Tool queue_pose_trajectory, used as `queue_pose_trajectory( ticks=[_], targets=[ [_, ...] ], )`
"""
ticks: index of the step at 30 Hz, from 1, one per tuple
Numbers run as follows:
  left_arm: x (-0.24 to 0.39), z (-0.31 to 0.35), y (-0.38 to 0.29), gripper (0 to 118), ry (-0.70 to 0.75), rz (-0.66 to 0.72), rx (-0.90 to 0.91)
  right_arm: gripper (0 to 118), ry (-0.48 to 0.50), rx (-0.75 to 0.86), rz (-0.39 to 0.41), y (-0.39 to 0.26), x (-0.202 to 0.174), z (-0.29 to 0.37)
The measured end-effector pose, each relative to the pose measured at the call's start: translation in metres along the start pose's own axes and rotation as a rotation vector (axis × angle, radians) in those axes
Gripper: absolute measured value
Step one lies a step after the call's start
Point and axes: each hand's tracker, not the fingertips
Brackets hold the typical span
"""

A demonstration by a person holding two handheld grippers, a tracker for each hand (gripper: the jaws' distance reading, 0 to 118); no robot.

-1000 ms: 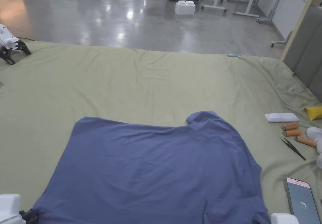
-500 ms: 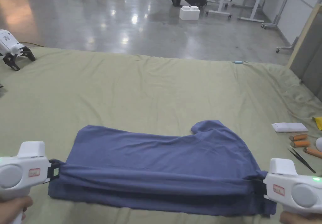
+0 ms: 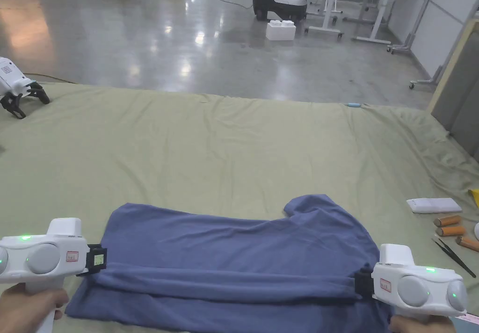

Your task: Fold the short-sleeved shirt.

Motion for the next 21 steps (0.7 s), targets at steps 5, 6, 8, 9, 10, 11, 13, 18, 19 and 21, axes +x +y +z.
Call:
queue_pose_trajectory(
  ticks=[5, 6, 8, 9, 10, 11, 13, 18, 19, 21],
  targets=[
    [0.02, 0.047, -0.006, 57, -0.039, -0.068, 0.223, 62, 0.026, 0.295, -0.03, -0.003, -0.019, 0.053],
    [0.026, 0.056, -0.008, 56, -0.037, -0.083, 0.26, 62, 0.029, 0.353, -0.041, -0.005, -0.023, 0.063],
    [0.034, 0.066, -0.016, 50, -0.023, -0.121, 0.351, 61, 0.041, 0.476, -0.038, -0.01, -0.036, 0.084],
    [0.038, 0.07, -0.021, 43, -0.016, -0.155, 0.395, 60, 0.019, 0.524, -0.048, -0.013, -0.043, 0.093],
    [0.045, 0.079, -0.026, 40, 0.001, -0.187, 0.446, 57, 0.02, 0.579, -0.052, -0.016, -0.048, 0.101],
    [0.051, 0.087, -0.032, 40, 0.016, -0.201, 0.495, 54, 0.025, 0.624, -0.058, -0.019, -0.053, 0.109],
    [0.061, 0.104, -0.042, 32, 0.036, -0.192, 0.586, 27, 0.019, 0.701, -0.075, -0.026, -0.063, 0.124],
    [0.071, 0.136, -0.059, 0, 0.023, -0.125, 0.742, 0, 0.007, 0.817, -0.042, -0.039, -0.077, 0.151],
    [0.068, 0.141, -0.061, 0, 0.029, -0.12, 0.754, 0, 0.026, 0.839, -0.025, -0.041, -0.079, 0.155],
    [0.07, 0.15, -0.063, 0, 0.007, -0.111, 0.761, 0, -0.005, 0.852, 0.01, -0.043, -0.084, 0.163]
  ],
)
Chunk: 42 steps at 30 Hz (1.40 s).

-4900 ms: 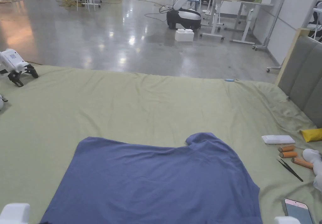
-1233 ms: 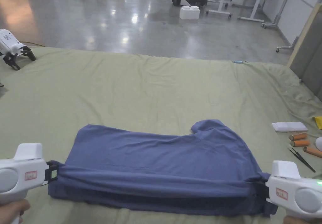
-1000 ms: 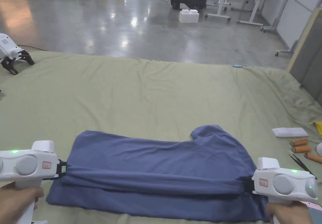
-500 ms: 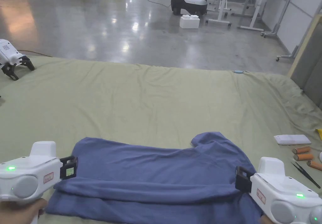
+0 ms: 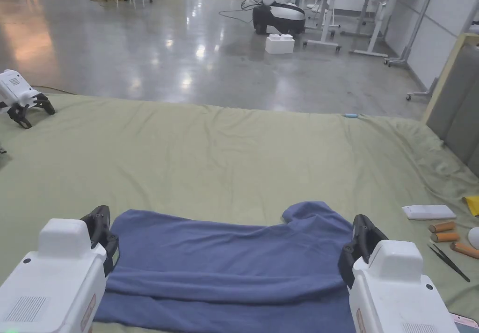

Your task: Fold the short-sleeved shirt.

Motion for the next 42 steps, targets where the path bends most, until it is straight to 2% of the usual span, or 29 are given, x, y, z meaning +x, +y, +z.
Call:
queue_pose_trajectory(
  ticks=[6, 8, 10, 15, 17, 18, 20, 22, 26, 30, 32, 34, 35, 36, 37, 39, 42],
  targets=[
    [-0.014, 0.002, -0.002, 0, 0.004, 0.003, -0.046, 0, -0.003, 0.031, 0.002, 0.005, 0.001, 0.007],
    [-0.024, -0.007, -0.011, 0, 0.016, -0.009, -0.152, 0, -0.006, 0.006, 0.022, 0.003, 0.001, 0.006],
    [-0.039, -0.025, -0.024, 0, -0.018, -0.031, -0.318, 0, 0.0, -0.014, 0.01, -0.004, 0.007, 0.003],
    [-0.076, -0.073, -0.062, 1, -0.019, 0.051, -0.603, 0, -0.014, -0.108, 0.012, -0.02, 0.014, -0.002],
    [-0.086, -0.094, -0.077, 18, -0.007, 0.08, -0.715, 0, -0.014, -0.138, 0.008, -0.026, 0.017, -0.001],
    [-0.091, -0.102, -0.084, 37, -0.02, 0.094, -0.746, 0, -0.016, -0.151, 0.006, -0.029, 0.018, -0.002],
    [-0.098, -0.115, -0.098, 58, -0.041, 0.141, -0.836, 0, -0.024, -0.177, 0.008, -0.036, 0.022, -0.002],
    [-0.098, -0.127, -0.111, 62, -0.017, 0.131, -0.91, 0, -0.037, -0.203, 0.016, -0.042, 0.026, -0.002],
    [-0.087, -0.133, -0.13, 61, -0.019, 0.047, -0.974, 0, -0.061, -0.252, 0.01, -0.053, 0.035, -0.003],
    [-0.076, -0.129, -0.124, 48, -0.006, -0.007, -0.956, 0, -0.086, -0.311, -0.003, -0.061, 0.048, -0.004],
    [-0.069, -0.126, -0.123, 30, -0.035, -0.023, -0.952, 0, -0.089, -0.364, -0.018, -0.067, 0.059, -0.01],
    [-0.063, -0.123, -0.123, 1, -0.064, -0.051, -0.945, 0, -0.079, -0.434, -0.04, -0.073, 0.072, -0.019],
    [-0.064, -0.12, -0.125, 1, -0.07, -0.056, -0.939, 0, -0.072, -0.474, -0.06, -0.077, 0.081, -0.026],
    [-0.065, -0.118, -0.125, 1, -0.061, -0.056, -0.936, 8, -0.059, -0.54, -0.064, -0.082, 0.089, -0.035],
    [-0.067, -0.115, -0.123, 1, -0.065, -0.054, -0.924, 23, -0.066, -0.606, -0.062, -0.087, 0.097, -0.044],
    [-0.072, -0.108, -0.119, 0, -0.066, -0.033, -0.906, 76, -0.036, -0.742, -0.049, -0.101, 0.109, -0.063],
    [-0.078, -0.095, -0.112, 0, -0.067, -0.006, -0.86, 77, 0.064, -0.882, -0.102, -0.127, 0.12, -0.083]
  ],
)
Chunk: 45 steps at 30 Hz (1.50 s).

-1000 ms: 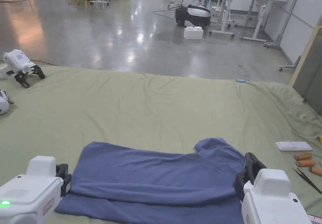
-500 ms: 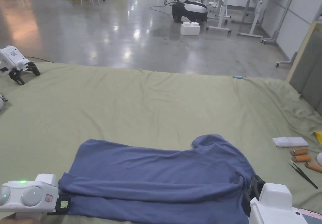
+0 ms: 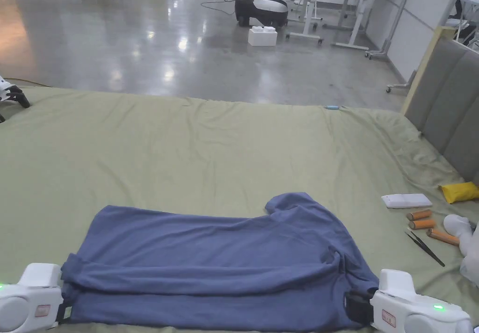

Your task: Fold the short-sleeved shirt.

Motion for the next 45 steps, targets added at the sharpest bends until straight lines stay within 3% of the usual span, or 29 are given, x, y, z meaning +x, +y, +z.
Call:
queue_pose_trajectory(
  ticks=[2, 4, 6, 8, 10, 13, 22, 26, 33, 40, 41, 44, 45],
  targets=[
    [0.0, 0.009, -0.003, 0, -0.005, 0.015, 0.022, 73, -0.019, -0.067, 0.016, -0.002, 0.002, -0.018],
    [0.0, 0.014, -0.007, 0, -0.008, 0.025, 0.041, 48, -0.036, -0.098, 0.035, -0.006, -0.003, -0.026],
    [0.006, 0.021, -0.009, 0, -0.009, 0.023, 0.051, 38, -0.008, -0.13, 0.036, -0.009, -0.004, -0.033],
    [0.009, 0.023, -0.012, 0, -0.004, 0.022, 0.052, 11, -0.014, -0.106, 0.043, -0.01, -0.008, -0.032],
    [0.011, 0.028, -0.012, 0, -0.003, 0.025, 0.069, 9, 0.011, -0.093, 0.031, -0.007, -0.01, -0.029],
    [0.012, 0.042, -0.008, 0, -0.01, 0.036, 0.1, 8, -0.023, -0.084, 0.08, -0.006, -0.017, -0.013],
    [-0.001, 0.113, -0.002, 0, -0.03, 0.066, 0.221, 8, -0.056, -0.006, 0.159, -0.003, -0.028, 0.075],
    [-0.011, 0.125, -0.031, 0, -0.039, 0.092, 0.169, 8, -0.04, -0.023, 0.147, -0.026, -0.026, 0.103],
    [-0.01, 0.101, -0.108, 0, -0.02, 0.087, -0.009, 8, -0.063, -0.142, 0.182, -0.095, -0.022, 0.088],
    [-0.015, 0.059, -0.134, 0, 0.003, 0.109, -0.042, 10, -0.084, -0.125, 0.167, -0.125, -0.024, 0.064],
    [-0.015, 0.06, -0.131, 1, 0.008, 0.107, -0.04, 14, -0.084, -0.127, 0.173, -0.125, -0.025, 0.064],
    [-0.014, 0.065, -0.125, 32, 0.019, 0.105, -0.021, 60, -0.126, -0.116, 0.183, -0.116, -0.031, 0.078],
    [-0.011, 0.069, -0.123, 48, 0.024, 0.104, -0.004, 72, -0.149, -0.106, 0.191, -0.111, -0.034, 0.085]
  ],
)
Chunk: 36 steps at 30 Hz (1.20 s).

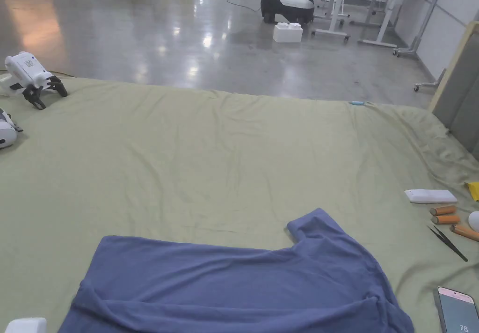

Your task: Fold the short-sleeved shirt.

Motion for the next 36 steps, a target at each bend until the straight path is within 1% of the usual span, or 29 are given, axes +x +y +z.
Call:
queue_pose_trajectory(
  ticks=[1, 4, 7, 10, 11, 13, 14, 16, 17, 18, 19, 20, 21, 22, 26, 29, 34, 36],
  targets=[
    [0.002, 0.007, 0.003, 52, 0.005, 0.002, 0.046, 73, -0.011, 0.063, -0.014, 0.005, 0.0, 0.011],
    [0.015, 0.028, 0.02, 62, -0.031, -0.002, 0.179, 73, -0.003, 0.242, -0.062, 0.029, -0.006, 0.041],
    [0.035, 0.047, 0.045, 62, -0.068, -0.025, 0.327, 73, 0.033, 0.458, -0.085, 0.055, -0.018, 0.061],
    [0.061, 0.067, 0.067, 61, -0.066, -0.063, 0.49, 73, 0.019, 0.604, -0.094, 0.08, -0.039, 0.079],
    [0.068, 0.073, 0.073, 61, -0.055, -0.07, 0.549, 72, 0.026, 0.665, -0.102, 0.086, -0.046, 0.085],
    [0.084, 0.084, 0.082, 59, -0.032, -0.095, 0.655, 66, 0.056, 0.767, -0.131, 0.096, -0.057, 0.094],
    [0.091, 0.088, 0.086, 55, -0.009, -0.099, 0.696, 61, 0.064, 0.804, -0.142, 0.101, -0.062, 0.098],
    [0.102, 0.096, 0.091, 38, 0.0, -0.111, 0.768, 35, 0.07, 0.873, -0.155, 0.108, -0.072, 0.103],
    [0.107, 0.099, 0.092, 29, 0.01, -0.113, 0.796, 19, 0.065, 0.9, -0.156, 0.112, -0.076, 0.104],
    [0.112, 0.102, 0.092, 17, 0.018, -0.113, 0.822, 10, 0.051, 0.92, -0.156, 0.115, -0.08, 0.105],
    [0.116, 0.104, 0.092, 7, 0.017, -0.121, 0.847, 9, 0.034, 0.936, -0.137, 0.117, -0.085, 0.106],
    [0.118, 0.105, 0.092, 0, 0.025, -0.134, 0.859, 6, 0.027, 0.954, -0.131, 0.119, -0.089, 0.107],
    [0.122, 0.106, 0.09, 0, 0.044, -0.136, 0.881, 1, 0.032, 0.953, -0.128, 0.121, -0.092, 0.107],
    [0.124, 0.108, 0.089, 0, 0.071, -0.143, 0.895, 1, 0.035, 0.951, -0.128, 0.123, -0.094, 0.106],
    [0.125, 0.107, 0.091, 0, 0.045, -0.151, 0.891, 0, 0.037, 0.973, -0.144, 0.127, -0.098, 0.104],
    [0.117, 0.095, 0.101, 0, 0.069, -0.15, 0.841, 0, 0.043, 0.977, -0.145, 0.128, -0.098, 0.1],
    [0.075, 0.035, 0.151, 0, 0.024, -0.043, 0.52, 0, 0.047, 0.924, -0.141, 0.131, -0.093, 0.086],
    [0.056, 0.005, 0.175, 0, 0.014, -0.026, 0.415, 0, 0.05, 0.905, -0.141, 0.13, -0.09, 0.079]
  ],
)
